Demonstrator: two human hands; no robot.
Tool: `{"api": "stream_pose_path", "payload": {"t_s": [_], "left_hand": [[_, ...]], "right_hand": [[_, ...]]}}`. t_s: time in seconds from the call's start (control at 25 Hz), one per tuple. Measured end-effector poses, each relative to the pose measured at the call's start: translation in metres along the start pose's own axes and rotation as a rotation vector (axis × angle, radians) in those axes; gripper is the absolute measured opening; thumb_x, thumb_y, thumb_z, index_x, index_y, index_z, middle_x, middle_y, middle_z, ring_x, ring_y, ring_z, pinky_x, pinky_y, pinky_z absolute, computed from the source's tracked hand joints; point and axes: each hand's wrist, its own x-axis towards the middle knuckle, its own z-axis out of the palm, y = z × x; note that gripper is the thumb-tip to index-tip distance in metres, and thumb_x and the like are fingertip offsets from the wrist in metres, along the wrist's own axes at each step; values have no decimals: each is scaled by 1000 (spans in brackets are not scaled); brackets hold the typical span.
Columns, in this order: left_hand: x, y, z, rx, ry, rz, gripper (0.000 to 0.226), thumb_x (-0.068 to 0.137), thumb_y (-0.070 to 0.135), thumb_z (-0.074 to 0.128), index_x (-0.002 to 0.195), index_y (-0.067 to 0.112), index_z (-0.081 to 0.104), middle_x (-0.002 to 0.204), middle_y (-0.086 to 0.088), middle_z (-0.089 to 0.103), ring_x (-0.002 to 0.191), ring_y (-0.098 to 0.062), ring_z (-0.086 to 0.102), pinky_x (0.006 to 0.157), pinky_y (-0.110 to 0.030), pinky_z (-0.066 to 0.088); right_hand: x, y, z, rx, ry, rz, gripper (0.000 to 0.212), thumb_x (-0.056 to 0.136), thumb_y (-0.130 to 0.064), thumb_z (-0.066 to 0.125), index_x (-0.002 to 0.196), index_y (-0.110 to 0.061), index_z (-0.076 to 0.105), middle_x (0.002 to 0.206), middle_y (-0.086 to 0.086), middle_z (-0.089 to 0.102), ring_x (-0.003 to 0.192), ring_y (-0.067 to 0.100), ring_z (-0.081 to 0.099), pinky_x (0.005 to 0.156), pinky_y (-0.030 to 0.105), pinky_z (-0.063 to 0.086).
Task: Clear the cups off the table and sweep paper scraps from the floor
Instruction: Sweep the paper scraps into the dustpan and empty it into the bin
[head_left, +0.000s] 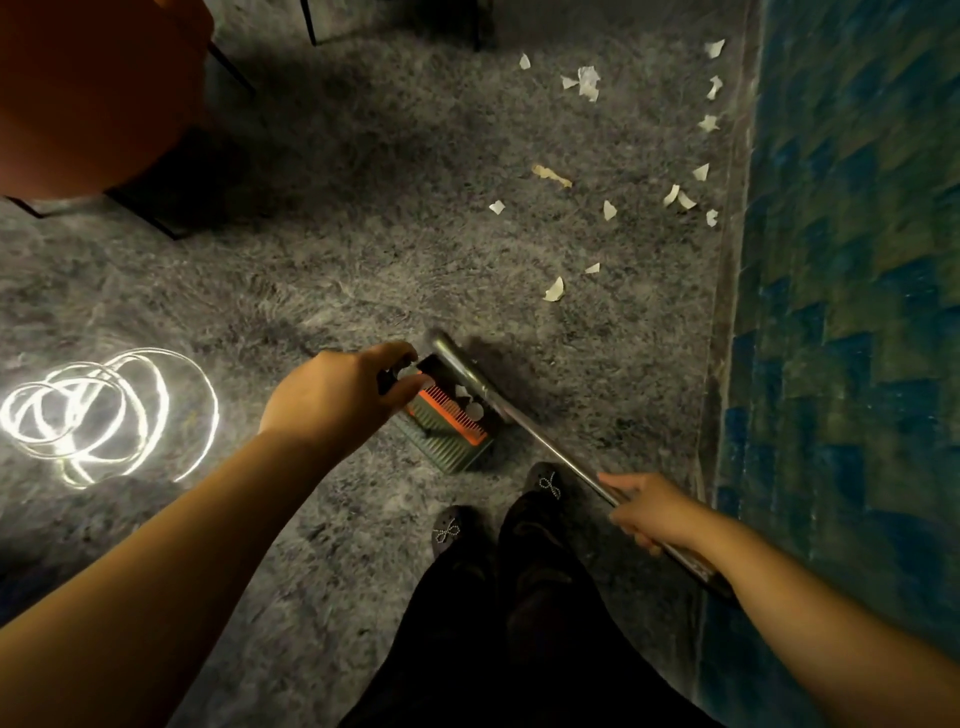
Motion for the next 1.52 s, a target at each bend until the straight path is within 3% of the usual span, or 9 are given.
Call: {"api": "stream_pose_path", "payload": {"t_s": [0.2, 0.44, 0.68, 0.88, 1.2, 1.32, 1.52], "left_hand": [[1, 4, -2, -13, -21, -11, 50, 82, 70, 47, 122, 43, 56, 91, 6, 73, 78, -20, 68, 55, -24, 43], [-4, 4, 0, -19, 9, 21, 43, 84, 66, 51, 118, 41, 59, 83, 6, 72, 75, -20, 68, 57, -30, 54], [5, 5, -3, -9, -22, 5, 47, 83, 70, 45, 119, 42, 57, 80, 9, 69, 65, -16, 61, 49, -22, 43], [10, 4, -7, -16, 0, 24, 49, 82, 69, 46, 119, 40, 60, 85, 5, 72, 67, -17, 63, 45, -18, 33], [0, 0, -1, -31, 14, 36, 50, 80, 70, 45, 119, 42, 59, 82, 8, 72, 71, -18, 68, 51, -23, 46], [-4, -7, 0, -50, 63, 15, 48, 79, 69, 51, 117, 42, 62, 78, 8, 72, 69, -17, 68, 49, -19, 37], [-6, -9, -2, -41, 78, 20, 45, 80, 65, 56, 117, 42, 62, 77, 8, 73, 68, -18, 69, 46, -17, 39]], "right_hand": [[-15, -7, -2, 67, 72, -31, 62, 87, -1, 55, 142, -28, 43, 61, 6, 58, 32, 8, 44, 36, 18, 36], [26, -56, 6, 29, 50, -67, 58, 91, -1, 52, 145, -21, 40, 69, 5, 56, 50, 14, 49, 40, 22, 40], [8, -65, 29, 16, -97, -67, 60, 91, -5, 53, 145, -28, 38, 67, 6, 57, 46, 10, 49, 41, 22, 43], [-24, -49, 17, 144, -34, -69, 59, 89, -2, 53, 142, -29, 43, 60, 6, 55, 38, 9, 44, 38, 20, 37], [23, -80, -3, 204, 76, -91, 62, 89, 0, 51, 145, -24, 38, 61, 6, 57, 39, 10, 47, 36, 19, 39], [47, -101, 5, 210, 15, -90, 62, 92, 0, 47, 149, -20, 30, 62, 7, 56, 40, 9, 47, 37, 20, 42], [36, -95, 26, 274, -107, -59, 63, 93, 1, 46, 148, -24, 31, 59, 6, 51, 34, 6, 40, 35, 19, 38]]}}
